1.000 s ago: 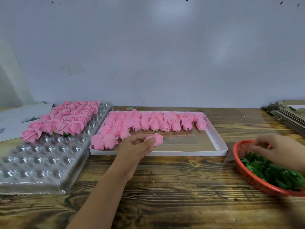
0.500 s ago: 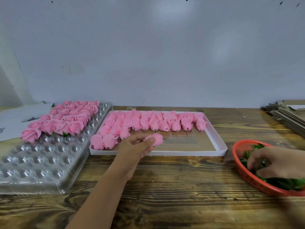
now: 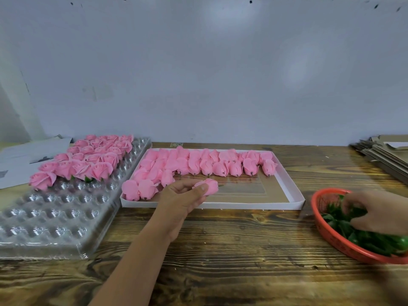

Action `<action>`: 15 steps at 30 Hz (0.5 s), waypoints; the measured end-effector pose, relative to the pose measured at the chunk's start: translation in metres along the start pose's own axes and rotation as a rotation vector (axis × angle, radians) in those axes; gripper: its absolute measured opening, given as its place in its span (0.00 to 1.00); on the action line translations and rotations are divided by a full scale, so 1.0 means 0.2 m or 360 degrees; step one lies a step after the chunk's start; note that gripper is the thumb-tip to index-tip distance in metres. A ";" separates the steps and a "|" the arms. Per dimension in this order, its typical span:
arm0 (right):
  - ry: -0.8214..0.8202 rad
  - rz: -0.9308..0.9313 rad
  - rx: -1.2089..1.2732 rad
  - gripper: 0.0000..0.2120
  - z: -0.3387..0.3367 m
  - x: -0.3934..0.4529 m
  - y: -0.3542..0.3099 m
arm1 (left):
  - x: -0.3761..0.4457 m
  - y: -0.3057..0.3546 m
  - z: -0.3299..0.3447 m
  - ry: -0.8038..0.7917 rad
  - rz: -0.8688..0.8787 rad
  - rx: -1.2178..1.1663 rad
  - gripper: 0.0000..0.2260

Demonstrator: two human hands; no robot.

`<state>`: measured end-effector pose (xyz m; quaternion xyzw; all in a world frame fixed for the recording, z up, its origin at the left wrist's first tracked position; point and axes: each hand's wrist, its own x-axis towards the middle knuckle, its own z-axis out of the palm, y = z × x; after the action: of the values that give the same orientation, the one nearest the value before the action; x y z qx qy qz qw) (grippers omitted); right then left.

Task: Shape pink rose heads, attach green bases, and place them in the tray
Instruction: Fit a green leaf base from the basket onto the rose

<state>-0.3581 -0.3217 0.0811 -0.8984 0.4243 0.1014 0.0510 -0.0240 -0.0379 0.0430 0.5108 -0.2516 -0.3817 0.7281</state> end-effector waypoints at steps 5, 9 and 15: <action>0.0217 0.0044 -0.0055 0.07 0.02 0.00 0.01 | 0.00 0.00 0.00 -0.0002 0.0000 -0.0021 0.15; 0.0206 0.0063 -0.0021 0.06 0.03 0.02 0.04 | 0.00 0.00 0.00 -0.0001 0.0005 -0.0014 0.14; 0.0043 0.0170 0.0062 0.10 0.07 0.06 0.09 | 0.00 0.00 0.00 0.0005 -0.0004 -0.0012 0.14</action>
<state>-0.3671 -0.3400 0.0651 -0.8746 0.4742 0.0836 0.0571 -0.0240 -0.0387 0.0427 0.5088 -0.2482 -0.3828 0.7300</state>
